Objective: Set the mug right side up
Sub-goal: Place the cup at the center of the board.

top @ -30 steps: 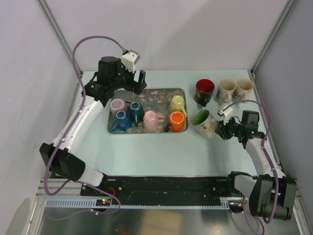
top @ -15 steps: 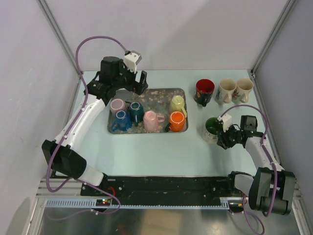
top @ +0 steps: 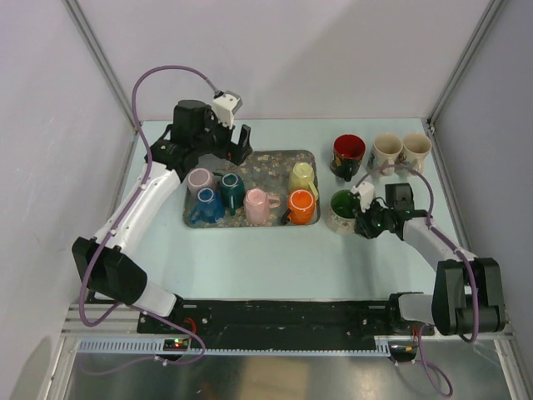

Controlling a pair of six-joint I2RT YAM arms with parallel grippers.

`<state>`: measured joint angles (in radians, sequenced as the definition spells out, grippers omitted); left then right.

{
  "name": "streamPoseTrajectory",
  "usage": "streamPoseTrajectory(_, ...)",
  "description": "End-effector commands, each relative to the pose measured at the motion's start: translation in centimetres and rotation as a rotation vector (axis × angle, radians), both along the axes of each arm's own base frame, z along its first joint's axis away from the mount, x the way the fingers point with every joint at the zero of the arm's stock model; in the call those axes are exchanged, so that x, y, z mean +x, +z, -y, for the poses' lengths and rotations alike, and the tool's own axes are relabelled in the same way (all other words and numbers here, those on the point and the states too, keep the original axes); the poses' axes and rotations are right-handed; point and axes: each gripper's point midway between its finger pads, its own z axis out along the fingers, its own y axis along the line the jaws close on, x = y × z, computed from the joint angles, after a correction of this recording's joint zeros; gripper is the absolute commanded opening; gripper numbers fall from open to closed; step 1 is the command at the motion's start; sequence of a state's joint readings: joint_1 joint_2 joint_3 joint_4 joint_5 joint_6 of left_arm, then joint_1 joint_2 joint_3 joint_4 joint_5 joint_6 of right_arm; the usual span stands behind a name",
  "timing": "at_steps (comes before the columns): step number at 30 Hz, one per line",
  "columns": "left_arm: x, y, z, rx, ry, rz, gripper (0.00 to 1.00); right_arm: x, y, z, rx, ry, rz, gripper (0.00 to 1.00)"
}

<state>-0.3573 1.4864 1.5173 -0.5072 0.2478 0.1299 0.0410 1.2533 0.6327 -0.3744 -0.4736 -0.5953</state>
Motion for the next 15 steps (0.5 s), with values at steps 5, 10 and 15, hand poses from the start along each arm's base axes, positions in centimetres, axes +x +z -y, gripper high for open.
streamPoseTrajectory(5,-1.2,2.3,-0.5,-0.033,0.003,0.060,0.98,9.1,3.6,-0.1,-0.001,-0.245,0.193,0.00)
streamPoseTrajectory(10,-1.4,2.1,-0.7,-0.027,0.007,0.061,0.98,11.2,4.0,-0.9,0.002,-0.237,0.206,0.00)
streamPoseTrajectory(15,-1.5,1.9,-0.8,-0.020,0.006,0.061,0.98,12.2,4.6,-2.0,0.017,-0.200,0.205,0.11)
